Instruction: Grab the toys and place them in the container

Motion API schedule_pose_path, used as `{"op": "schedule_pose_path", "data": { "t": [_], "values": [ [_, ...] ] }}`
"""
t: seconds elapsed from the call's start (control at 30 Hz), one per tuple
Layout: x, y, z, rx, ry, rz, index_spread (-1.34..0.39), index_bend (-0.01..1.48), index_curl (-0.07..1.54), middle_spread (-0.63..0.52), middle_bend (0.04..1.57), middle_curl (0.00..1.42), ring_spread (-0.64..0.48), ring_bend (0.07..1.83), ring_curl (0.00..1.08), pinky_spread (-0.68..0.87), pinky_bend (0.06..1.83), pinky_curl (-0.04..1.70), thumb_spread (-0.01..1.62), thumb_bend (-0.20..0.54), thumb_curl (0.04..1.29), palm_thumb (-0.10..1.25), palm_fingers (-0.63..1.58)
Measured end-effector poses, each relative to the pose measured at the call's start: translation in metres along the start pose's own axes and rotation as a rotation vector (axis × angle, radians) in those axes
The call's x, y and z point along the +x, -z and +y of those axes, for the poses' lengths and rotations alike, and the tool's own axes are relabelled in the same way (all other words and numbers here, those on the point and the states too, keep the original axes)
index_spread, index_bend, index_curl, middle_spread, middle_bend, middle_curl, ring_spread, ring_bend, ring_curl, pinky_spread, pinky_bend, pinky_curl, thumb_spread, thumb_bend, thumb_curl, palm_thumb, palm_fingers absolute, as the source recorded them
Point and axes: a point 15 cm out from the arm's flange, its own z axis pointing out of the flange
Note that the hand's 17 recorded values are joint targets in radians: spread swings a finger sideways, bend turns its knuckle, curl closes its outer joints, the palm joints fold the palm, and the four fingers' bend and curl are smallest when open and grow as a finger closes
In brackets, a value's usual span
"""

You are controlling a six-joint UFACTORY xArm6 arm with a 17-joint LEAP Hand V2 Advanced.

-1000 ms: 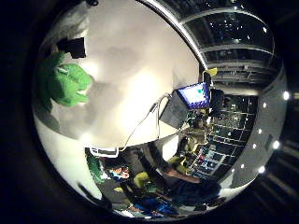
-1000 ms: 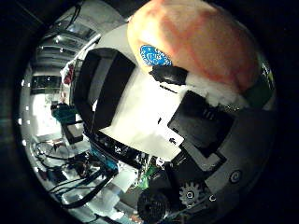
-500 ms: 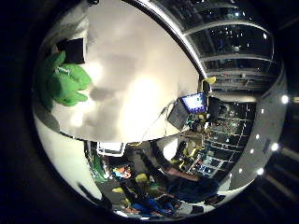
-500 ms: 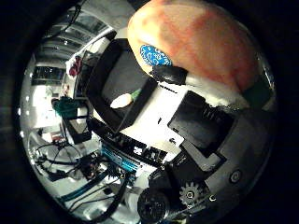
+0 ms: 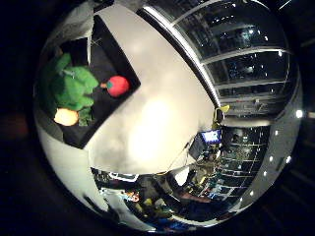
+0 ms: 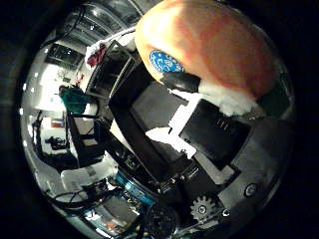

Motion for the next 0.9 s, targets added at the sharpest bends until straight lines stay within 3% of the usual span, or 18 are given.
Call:
{"op": "schedule_pose_path", "data": {
  "t": [0.07, 0.17, 0.2, 0.4, 0.7, 0.9],
  "values": [
    [-0.004, -0.012, 0.003, -0.028, 0.018, -0.002, -0.46, 0.56, 0.46, -0.11, 0.72, 0.38, -0.06, 0.87, 0.4, -0.11, 0.96, 0.73, 0.99, -0.032, 0.38, 0.81, -0.2],
    [-0.005, -0.021, 0.003, -0.044, 0.064, -0.005, -0.51, 0.34, 0.34, 0.01, 0.4, 0.28, 0.16, 0.58, 0.24, 0.3, 0.81, 0.56, 0.98, -0.029, 0.37, 0.78, -0.15],
    [-0.005, -0.022, 0.004, -0.046, 0.073, -0.006, -0.51, 0.3, 0.33, 0.02, 0.37, 0.28, 0.17, 0.55, 0.23, 0.34, 0.79, 0.54, 0.98, -0.03, 0.36, 0.78, -0.15],
    [0.01, -0.012, 0.002, -0.02, 0.063, 0.001, -0.52, 0.15, 0.27, 0.11, 0.18, 0.25, 0.26, 0.43, 0.21, 0.5, 0.71, 0.44, 0.97, -0.031, 0.35, 0.73, -0.07],
    [0.021, 0.041, 0.005, 0.063, 0.053, 0.018, -0.52, 0.16, 0.25, 0.12, 0.17, 0.24, 0.27, 0.4, 0.22, 0.52, 0.71, 0.38, 0.97, -0.027, 0.34, 0.71, -0.04],
    [0.049, 0.046, 0.054, -0.031, 0.0, 0.023, -0.5, 0.17, 0.26, 0.11, 0.17, 0.24, 0.26, 0.39, 0.23, 0.51, 0.71, 0.35, 0.97, -0.028, 0.33, 0.7, -0.03]
  ]
}}
